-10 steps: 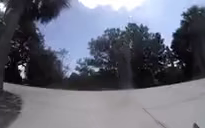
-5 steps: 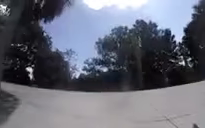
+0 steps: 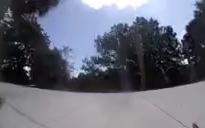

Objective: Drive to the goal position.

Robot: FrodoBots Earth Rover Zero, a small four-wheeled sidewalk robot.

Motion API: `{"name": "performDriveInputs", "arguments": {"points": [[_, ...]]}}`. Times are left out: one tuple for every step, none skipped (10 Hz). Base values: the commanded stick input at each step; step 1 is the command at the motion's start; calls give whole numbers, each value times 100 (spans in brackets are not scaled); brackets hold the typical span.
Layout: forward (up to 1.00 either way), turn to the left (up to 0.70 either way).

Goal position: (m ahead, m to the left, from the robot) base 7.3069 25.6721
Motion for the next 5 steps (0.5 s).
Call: {"name": "performDriveInputs", "arguments": {"points": [[85,34],[85,34],[85,34],[85,34],[85,34]]}}
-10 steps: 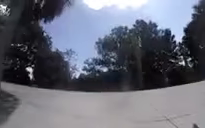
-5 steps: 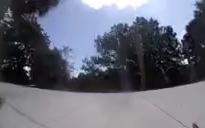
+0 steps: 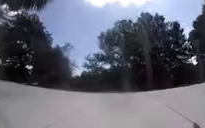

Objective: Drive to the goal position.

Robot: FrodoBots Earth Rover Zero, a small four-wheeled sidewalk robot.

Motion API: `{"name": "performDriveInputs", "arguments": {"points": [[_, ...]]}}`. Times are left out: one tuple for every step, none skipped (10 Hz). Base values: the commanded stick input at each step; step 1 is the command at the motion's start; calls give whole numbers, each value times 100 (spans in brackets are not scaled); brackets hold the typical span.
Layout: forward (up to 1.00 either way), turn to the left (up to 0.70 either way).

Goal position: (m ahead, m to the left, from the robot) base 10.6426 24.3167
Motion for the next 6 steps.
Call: {"name": "performDriveInputs", "arguments": {"points": [[85,34],[85,34],[85,34],[85,34],[85,34],[85,34]]}}
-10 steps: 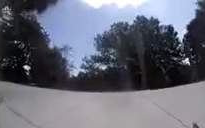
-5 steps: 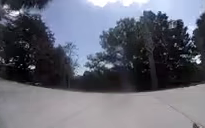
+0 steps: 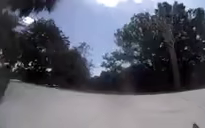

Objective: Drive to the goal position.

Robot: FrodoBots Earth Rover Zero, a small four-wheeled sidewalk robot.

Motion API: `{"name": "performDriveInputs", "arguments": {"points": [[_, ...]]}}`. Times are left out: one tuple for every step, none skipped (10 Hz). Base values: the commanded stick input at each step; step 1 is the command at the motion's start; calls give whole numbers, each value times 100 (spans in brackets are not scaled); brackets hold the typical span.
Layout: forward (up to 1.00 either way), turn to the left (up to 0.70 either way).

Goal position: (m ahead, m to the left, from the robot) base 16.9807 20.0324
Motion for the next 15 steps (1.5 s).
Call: {"name": "performDriveInputs", "arguments": {"points": [[85,34],[85,14],[85,7],[85,1],[85,0],[85,0],[85,0],[85,0],[85,0],[85,14],[85,31],[85,34],[85,34],[85,34],[85,34]]}}
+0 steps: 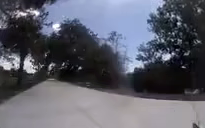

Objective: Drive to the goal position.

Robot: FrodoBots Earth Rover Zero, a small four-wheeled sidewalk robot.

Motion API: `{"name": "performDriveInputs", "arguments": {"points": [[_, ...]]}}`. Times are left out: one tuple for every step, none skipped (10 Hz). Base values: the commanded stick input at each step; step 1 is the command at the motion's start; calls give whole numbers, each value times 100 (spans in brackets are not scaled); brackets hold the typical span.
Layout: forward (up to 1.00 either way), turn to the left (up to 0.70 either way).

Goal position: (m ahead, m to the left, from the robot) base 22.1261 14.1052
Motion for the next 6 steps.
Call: {"name": "performDriveInputs", "arguments": {"points": [[85,34],[85,34],[85,34],[85,34],[85,0],[85,0]]}}
